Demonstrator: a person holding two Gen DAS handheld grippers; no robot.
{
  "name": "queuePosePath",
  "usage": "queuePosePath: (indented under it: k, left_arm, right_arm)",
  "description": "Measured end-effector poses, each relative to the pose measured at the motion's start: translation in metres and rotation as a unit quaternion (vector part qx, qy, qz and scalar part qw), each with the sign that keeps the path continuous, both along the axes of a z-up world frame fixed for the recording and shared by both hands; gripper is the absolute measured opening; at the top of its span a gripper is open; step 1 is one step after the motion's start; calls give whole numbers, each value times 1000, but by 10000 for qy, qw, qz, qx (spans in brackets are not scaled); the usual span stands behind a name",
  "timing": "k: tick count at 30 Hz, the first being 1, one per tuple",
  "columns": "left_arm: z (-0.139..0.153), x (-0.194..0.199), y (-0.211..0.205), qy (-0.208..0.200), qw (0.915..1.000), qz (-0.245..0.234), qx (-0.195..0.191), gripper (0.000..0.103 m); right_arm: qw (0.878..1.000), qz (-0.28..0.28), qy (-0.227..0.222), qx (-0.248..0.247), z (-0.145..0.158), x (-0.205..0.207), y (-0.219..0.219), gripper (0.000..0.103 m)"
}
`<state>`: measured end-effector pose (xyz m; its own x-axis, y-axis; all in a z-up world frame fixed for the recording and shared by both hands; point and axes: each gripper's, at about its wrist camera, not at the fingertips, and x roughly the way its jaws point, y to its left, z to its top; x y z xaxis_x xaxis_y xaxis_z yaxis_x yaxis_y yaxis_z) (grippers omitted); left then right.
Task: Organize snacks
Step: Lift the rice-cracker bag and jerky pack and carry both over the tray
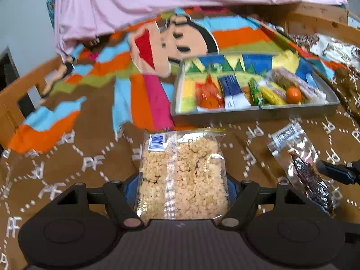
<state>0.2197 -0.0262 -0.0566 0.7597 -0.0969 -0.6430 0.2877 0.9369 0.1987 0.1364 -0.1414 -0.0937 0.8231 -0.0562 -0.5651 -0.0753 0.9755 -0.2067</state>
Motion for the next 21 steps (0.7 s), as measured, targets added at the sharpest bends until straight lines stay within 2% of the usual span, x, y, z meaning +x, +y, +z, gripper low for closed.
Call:
queuePosePath:
  k: [6, 12, 21]
  left_arm:
    - [13, -5, 1, -506, 9987, 73, -80, 76]
    - [19, -7, 3, -762, 9968, 125, -231, 76]
    - [28, -13, 9, -1211, 9909, 180, -560, 76]
  right_arm:
    - [9998, -80, -156, -42, 4, 0, -2, 47]
    - [9989, -164, -432, -82, 15, 1, -7, 47]
    - [9969, -235, -738, 163, 32, -1, -11, 47]
